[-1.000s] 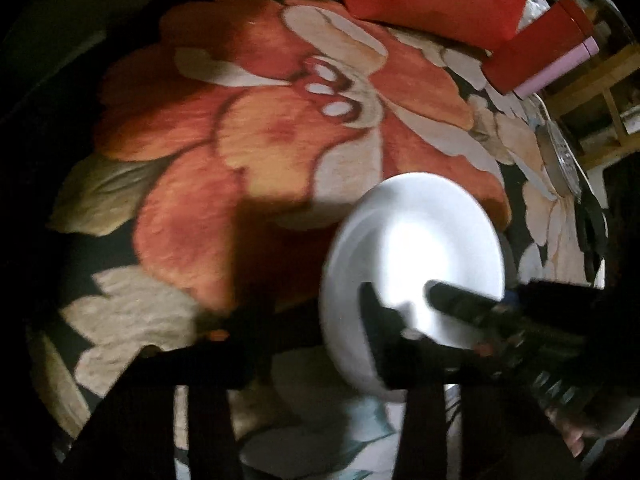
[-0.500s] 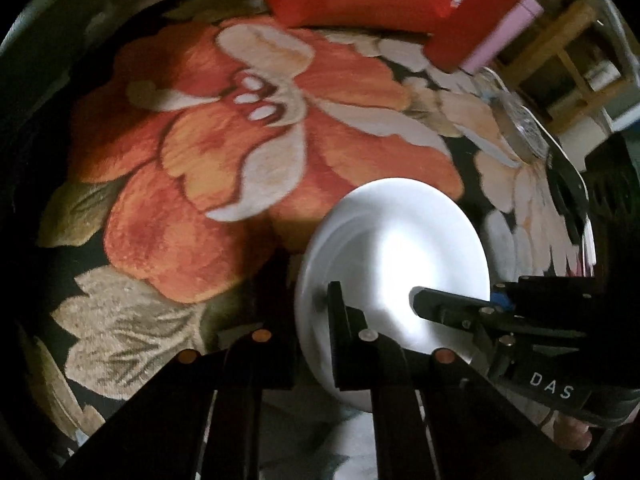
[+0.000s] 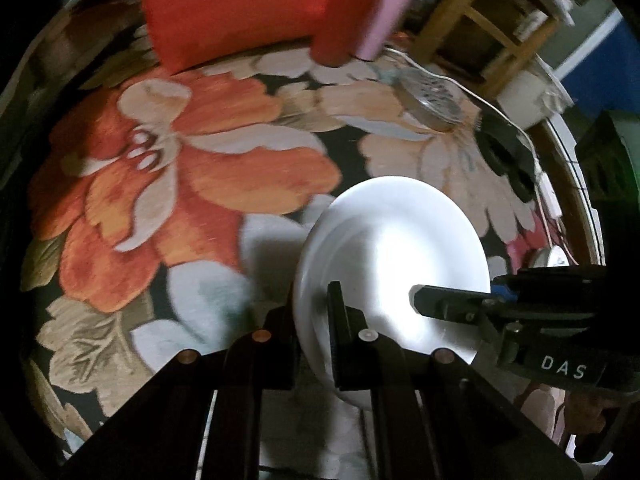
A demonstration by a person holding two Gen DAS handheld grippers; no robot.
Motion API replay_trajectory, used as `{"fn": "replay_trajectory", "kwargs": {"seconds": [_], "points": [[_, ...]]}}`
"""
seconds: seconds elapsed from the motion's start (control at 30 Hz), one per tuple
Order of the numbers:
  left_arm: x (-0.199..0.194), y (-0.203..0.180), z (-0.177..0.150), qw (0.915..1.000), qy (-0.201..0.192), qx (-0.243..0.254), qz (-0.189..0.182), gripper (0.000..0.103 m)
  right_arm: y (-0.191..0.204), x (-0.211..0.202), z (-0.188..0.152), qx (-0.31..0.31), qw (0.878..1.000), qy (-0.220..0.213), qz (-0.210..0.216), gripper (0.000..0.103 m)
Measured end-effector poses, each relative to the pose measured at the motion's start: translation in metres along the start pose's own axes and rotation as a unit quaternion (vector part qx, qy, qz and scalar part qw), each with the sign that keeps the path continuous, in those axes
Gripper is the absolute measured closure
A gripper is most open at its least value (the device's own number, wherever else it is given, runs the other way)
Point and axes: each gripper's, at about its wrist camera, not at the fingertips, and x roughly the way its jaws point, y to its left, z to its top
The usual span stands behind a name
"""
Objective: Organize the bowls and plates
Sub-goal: 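Carry the last white bowl with the right gripper toward the plate stack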
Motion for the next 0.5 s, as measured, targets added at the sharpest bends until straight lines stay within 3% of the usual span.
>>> {"fn": "replay_trajectory", "kwargs": {"seconds": [0.5], "points": [[0.01,-0.115,0.016,0.9958,0.005,0.078,-0.046,0.094,-0.082,-0.067,-0.04,0.065,0.997,-0.037,-0.03,0.089]]}}
